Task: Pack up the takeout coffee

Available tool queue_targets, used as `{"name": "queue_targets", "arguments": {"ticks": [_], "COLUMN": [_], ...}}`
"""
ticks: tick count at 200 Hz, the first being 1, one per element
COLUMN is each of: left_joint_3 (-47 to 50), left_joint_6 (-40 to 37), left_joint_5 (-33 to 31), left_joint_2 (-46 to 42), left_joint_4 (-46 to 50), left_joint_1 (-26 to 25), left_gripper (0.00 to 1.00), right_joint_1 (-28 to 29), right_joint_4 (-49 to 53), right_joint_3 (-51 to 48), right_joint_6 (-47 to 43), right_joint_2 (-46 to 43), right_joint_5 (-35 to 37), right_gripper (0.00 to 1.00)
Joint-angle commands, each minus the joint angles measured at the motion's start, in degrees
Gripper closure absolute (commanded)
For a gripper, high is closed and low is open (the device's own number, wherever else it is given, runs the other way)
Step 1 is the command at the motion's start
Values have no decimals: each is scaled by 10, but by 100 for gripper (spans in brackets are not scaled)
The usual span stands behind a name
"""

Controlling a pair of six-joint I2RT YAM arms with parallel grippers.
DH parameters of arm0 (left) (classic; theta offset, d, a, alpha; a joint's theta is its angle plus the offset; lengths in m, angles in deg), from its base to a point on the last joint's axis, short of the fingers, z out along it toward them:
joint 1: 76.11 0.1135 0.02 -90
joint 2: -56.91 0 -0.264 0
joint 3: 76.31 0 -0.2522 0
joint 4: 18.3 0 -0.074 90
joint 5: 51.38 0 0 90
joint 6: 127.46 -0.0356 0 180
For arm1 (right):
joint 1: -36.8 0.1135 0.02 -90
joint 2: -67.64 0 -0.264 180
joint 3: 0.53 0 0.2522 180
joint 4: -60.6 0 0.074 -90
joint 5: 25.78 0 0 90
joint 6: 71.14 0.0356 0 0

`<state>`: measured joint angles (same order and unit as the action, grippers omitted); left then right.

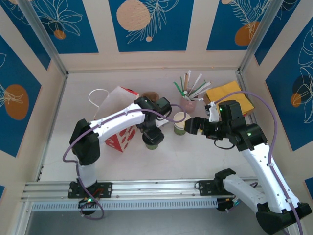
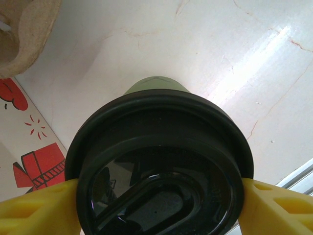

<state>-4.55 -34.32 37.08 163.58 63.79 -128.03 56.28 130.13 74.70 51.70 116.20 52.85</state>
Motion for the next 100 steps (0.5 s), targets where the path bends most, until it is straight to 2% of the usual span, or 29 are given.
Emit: {"name": "queue_targets", "arguments": {"ticks": [1, 100], "left_joint_3": [7, 2], "left_joint_6": [8, 8], "left_joint_5": [-12, -16], "left_joint_2": [-11, -15], "left_joint_4": [4, 4], "left_joint_1": [0, 0], "left_gripper": [24, 24], "right_joint_1": [0, -1], "right_joint_4": [2, -1], "right_joint_3": [-5, -2], "right_joint_6": [-5, -7], "right_joint_2": [-1, 2], "right_joint_5": [-8, -9], "right_gripper": [1, 1]}}
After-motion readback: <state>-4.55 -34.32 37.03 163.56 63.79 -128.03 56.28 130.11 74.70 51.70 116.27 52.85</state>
